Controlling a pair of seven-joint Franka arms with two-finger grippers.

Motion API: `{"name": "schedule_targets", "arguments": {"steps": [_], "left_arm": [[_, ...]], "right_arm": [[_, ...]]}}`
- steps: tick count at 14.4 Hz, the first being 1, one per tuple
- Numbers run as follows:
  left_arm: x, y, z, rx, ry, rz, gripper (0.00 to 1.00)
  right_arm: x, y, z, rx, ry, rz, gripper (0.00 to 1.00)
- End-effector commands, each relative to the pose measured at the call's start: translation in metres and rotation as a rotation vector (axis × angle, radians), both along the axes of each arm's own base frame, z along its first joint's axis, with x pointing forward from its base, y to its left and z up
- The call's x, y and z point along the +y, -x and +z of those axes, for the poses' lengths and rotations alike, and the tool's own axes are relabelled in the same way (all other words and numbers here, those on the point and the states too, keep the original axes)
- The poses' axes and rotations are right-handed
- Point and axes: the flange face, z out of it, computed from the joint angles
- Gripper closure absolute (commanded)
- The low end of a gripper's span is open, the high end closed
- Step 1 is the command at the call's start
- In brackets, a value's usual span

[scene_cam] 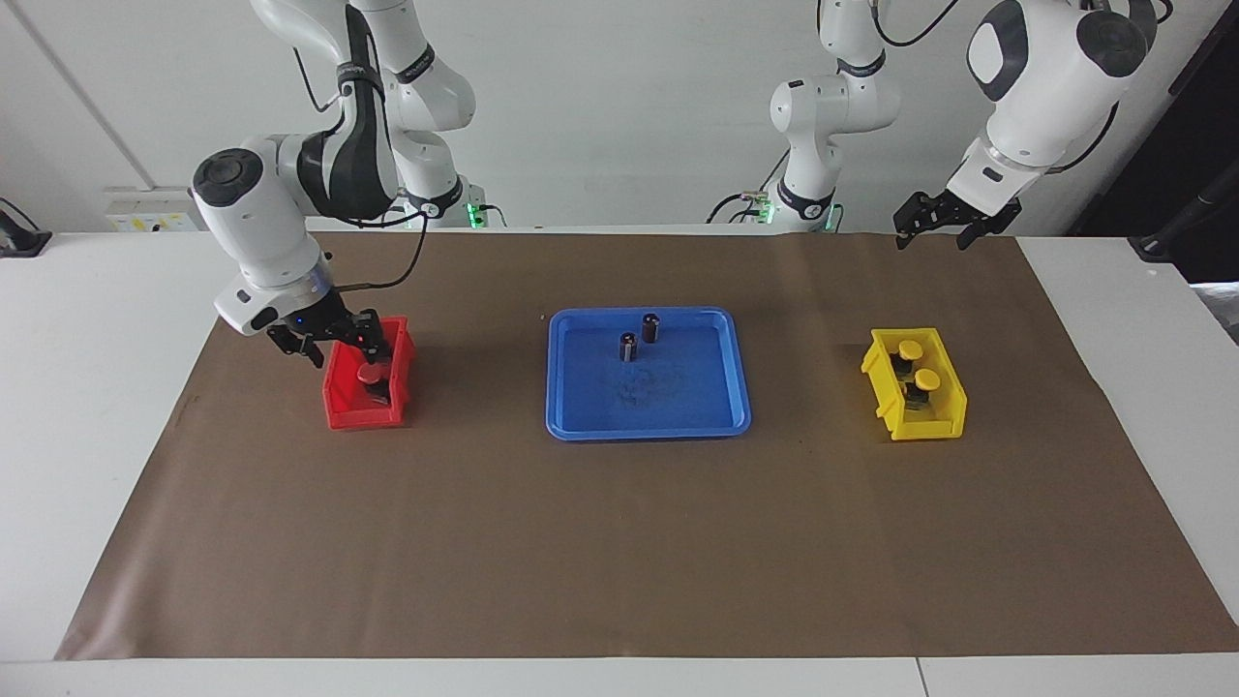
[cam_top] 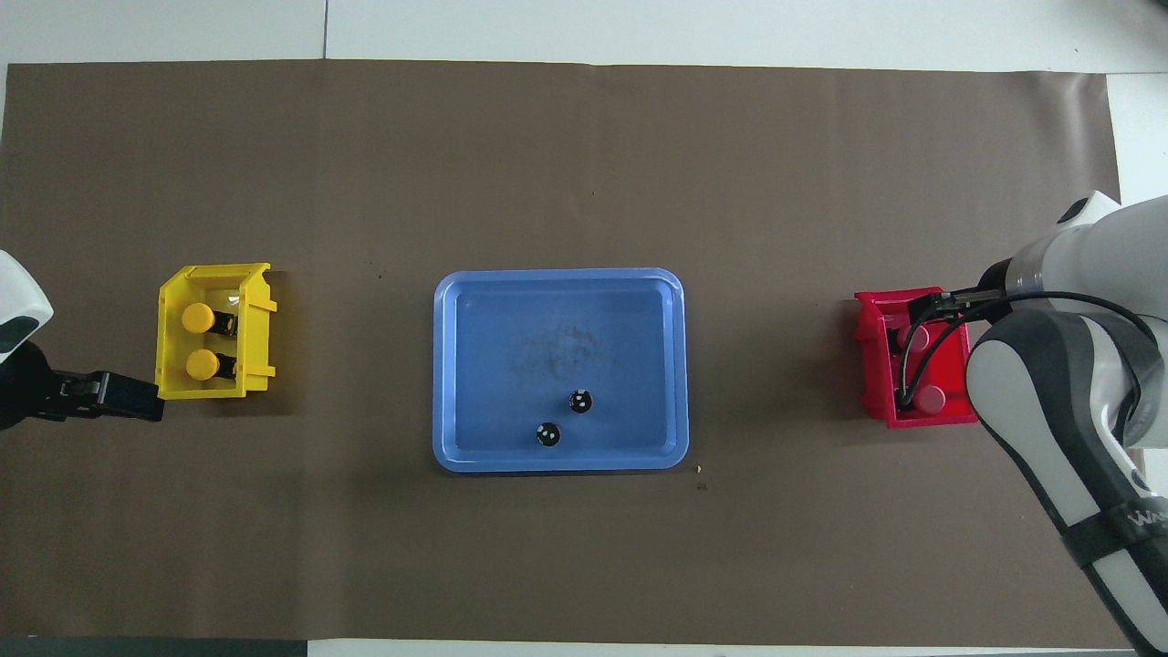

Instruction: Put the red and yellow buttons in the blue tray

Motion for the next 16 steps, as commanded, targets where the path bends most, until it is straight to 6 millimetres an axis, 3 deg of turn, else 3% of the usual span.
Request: {"name": "schedule_targets", "arguments": {"steps": [1, 6, 9, 12, 16], "left_arm": [[0.003, -0.003, -0.002, -0.069, -0.017, -0.003, 0.0], [0.017, -0.018, -0.041, -0.09, -0.015, 0.022, 0.03], [0.024, -0.02, -0.087, -0.116, -0.014, 0.031, 0.03], [0.04, -0.038, -0.131, -0.13, -0.013, 0.074, 0.06], [0.039, -0.046, -0.144, -0.139, -0.011, 0.075, 0.23]], "right_arm": [[0.002, 0.008, -0.023, -0.026, -0.012, 0.019, 0.24], [0.001, 0.005, -0.041, 0.002, -0.014, 0.024, 0.25], [0.001, 0.005, -0.045, -0.003, -0.013, 0.039, 0.27], [0.001, 0.008, -0.048, -0.009, -0.013, 0.049, 0.32], [0.002, 0.012, -0.053, -0.003, -0.013, 0.054, 0.37]]}}
